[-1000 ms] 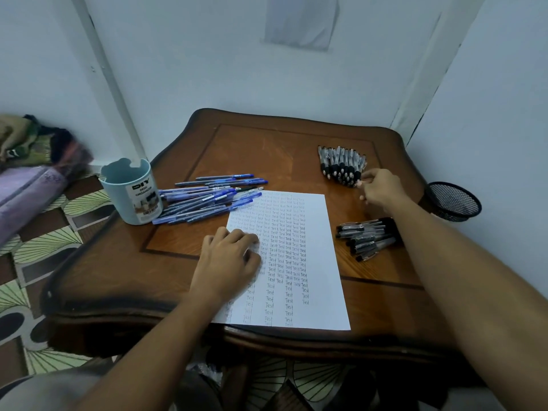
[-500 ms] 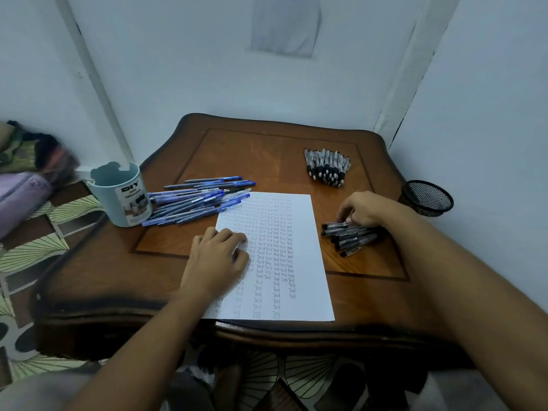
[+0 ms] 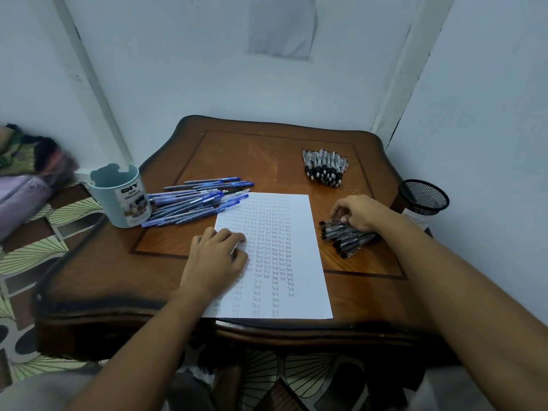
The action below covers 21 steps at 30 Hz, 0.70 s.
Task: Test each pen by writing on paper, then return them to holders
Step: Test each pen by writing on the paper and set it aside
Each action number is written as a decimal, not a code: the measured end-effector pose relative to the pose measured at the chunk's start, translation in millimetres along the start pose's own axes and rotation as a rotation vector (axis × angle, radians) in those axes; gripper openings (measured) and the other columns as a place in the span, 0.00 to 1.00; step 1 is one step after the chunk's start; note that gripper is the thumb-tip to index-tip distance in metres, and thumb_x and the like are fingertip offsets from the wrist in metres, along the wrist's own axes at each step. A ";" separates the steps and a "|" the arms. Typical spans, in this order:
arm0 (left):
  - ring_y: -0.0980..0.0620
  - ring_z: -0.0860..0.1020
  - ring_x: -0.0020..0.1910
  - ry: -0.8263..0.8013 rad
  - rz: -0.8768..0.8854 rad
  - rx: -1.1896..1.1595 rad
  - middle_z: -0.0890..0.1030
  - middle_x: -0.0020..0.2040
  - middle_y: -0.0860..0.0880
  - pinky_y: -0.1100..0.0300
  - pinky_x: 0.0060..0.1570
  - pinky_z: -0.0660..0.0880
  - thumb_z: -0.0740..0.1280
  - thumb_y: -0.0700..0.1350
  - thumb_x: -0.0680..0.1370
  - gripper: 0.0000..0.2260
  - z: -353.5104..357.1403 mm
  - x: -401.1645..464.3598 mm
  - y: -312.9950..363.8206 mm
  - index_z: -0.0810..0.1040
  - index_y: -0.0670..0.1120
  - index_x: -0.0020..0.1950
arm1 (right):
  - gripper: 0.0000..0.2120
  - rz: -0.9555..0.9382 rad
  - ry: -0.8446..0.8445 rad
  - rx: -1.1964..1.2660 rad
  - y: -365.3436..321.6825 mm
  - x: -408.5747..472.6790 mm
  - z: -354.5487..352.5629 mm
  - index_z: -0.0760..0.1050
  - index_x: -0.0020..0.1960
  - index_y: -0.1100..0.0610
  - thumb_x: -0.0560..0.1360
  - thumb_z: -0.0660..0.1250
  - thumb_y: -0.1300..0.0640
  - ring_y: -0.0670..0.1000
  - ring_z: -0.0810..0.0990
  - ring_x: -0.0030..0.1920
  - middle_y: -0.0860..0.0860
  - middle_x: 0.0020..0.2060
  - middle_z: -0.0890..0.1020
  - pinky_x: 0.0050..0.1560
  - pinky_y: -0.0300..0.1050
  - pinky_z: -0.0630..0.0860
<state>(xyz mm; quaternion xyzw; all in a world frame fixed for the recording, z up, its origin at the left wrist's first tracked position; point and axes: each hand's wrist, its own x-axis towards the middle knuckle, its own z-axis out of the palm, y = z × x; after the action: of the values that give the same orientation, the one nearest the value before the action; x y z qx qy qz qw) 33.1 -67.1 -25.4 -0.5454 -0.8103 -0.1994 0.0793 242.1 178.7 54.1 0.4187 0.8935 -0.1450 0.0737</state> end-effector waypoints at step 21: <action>0.56 0.67 0.49 -0.019 0.012 -0.024 0.79 0.52 0.59 0.57 0.50 0.60 0.49 0.57 0.74 0.24 -0.6 -2.5 -0.7 0.79 0.54 0.59 | 0.22 -0.187 0.416 0.816 -62.0 -35.9 25.5 0.63 0.74 0.37 0.85 0.52 0.58 0.42 0.69 0.25 0.38 0.35 0.76 0.28 0.35 0.66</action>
<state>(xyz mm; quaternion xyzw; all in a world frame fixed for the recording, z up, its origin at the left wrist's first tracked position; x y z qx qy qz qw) 33.3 -69.8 -25.9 -0.5529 -0.8054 -0.2031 0.0662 217.6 106.7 51.3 0.3514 0.7931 -0.4034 -0.2912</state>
